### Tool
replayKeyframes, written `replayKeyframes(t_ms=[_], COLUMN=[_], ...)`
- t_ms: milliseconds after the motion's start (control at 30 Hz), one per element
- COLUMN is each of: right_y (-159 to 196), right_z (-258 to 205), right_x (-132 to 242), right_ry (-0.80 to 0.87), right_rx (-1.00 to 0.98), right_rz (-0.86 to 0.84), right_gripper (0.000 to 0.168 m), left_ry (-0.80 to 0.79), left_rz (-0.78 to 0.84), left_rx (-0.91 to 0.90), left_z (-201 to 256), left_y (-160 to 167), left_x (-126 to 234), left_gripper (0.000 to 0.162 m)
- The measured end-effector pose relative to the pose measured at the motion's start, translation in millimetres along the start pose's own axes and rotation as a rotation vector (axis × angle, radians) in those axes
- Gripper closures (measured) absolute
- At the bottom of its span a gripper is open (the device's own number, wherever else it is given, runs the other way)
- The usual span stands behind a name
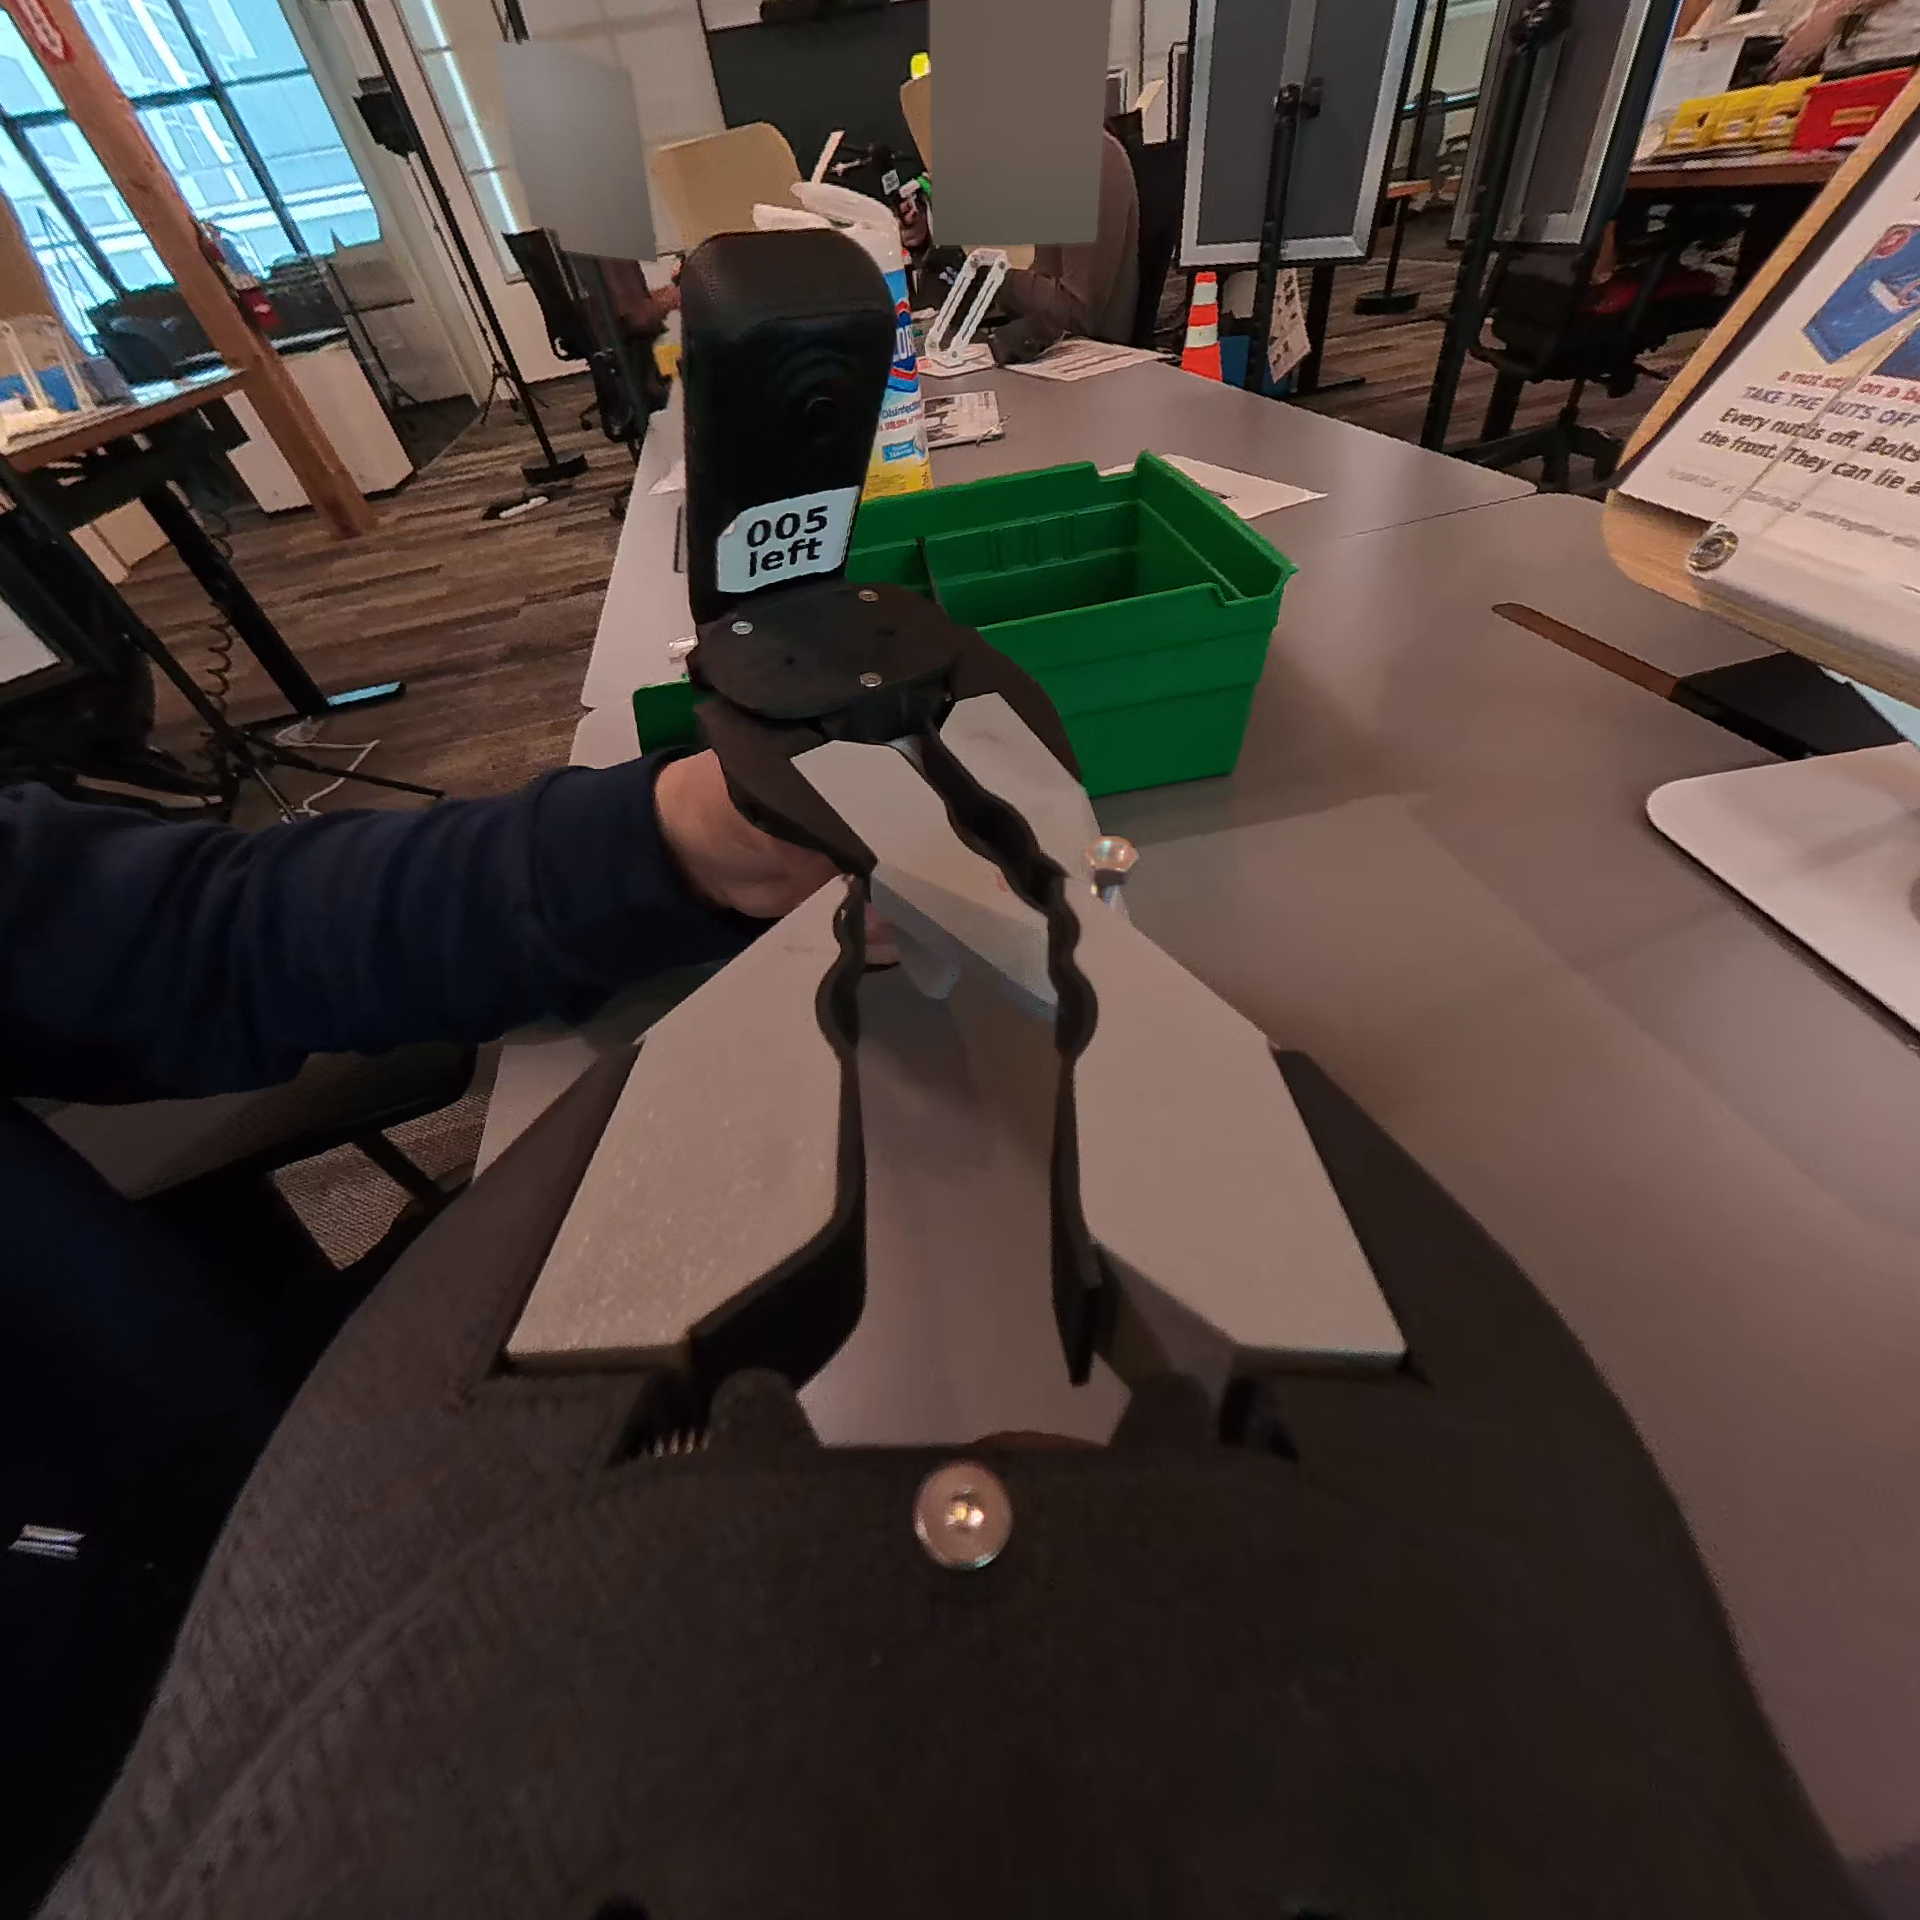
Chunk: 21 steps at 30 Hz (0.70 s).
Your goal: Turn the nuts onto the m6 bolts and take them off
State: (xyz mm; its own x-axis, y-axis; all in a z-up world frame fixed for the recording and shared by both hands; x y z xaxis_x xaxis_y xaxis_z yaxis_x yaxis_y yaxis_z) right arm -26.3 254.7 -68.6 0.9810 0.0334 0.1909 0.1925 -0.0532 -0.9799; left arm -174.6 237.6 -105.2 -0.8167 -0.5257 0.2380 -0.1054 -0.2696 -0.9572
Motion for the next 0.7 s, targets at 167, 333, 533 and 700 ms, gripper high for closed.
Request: replayKeyframes(t_ms=[167, 333, 533, 700], right_y=[0.3, 0.3, 0.0, -0.4], right_z=[2.5, 8.2, 1.7, 3.2], right_x=[0.1, 2.1, -0.3, 0.7], right_ry=[0.019, 0.052, 0.004, 0.029], right_rx=[-0.009, -0.036, -0.013, -0.007], right_rz=[0.004, 0.019, 0.007, 0.008], right_gripper=[0.133, 0.128, 0.133, 0.133], left_ry=[0.004, 0.022, 0.005, 0.008], left_rz=[0.005, 0.0, 0.0, -0.002], left_rx=[0.0, -0.014, -0.003, -0.003], left_z=[0.2, 3.7, 0.9, 1.1], left_y=[-0.6, -0.2, 0.1, 0.4], left_x=[0.5, -1.7, -0.9, -1.4], left_gripper=[0.16, 0.16, 0.16, 0.16])
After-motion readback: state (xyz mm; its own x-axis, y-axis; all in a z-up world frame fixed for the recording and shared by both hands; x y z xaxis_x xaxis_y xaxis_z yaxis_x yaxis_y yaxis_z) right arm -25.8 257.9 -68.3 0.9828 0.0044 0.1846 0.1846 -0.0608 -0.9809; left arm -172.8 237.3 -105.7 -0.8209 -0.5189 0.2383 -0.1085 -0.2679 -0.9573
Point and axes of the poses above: each gripper's, where its closed fingertips meet, x back along the fingers, y out of its underside, z = x × y across the jaws, the point moved 9 cm from there along x, back along the fingers, and after that the axes turned 4 degrees about x, right-handed, at the moved point
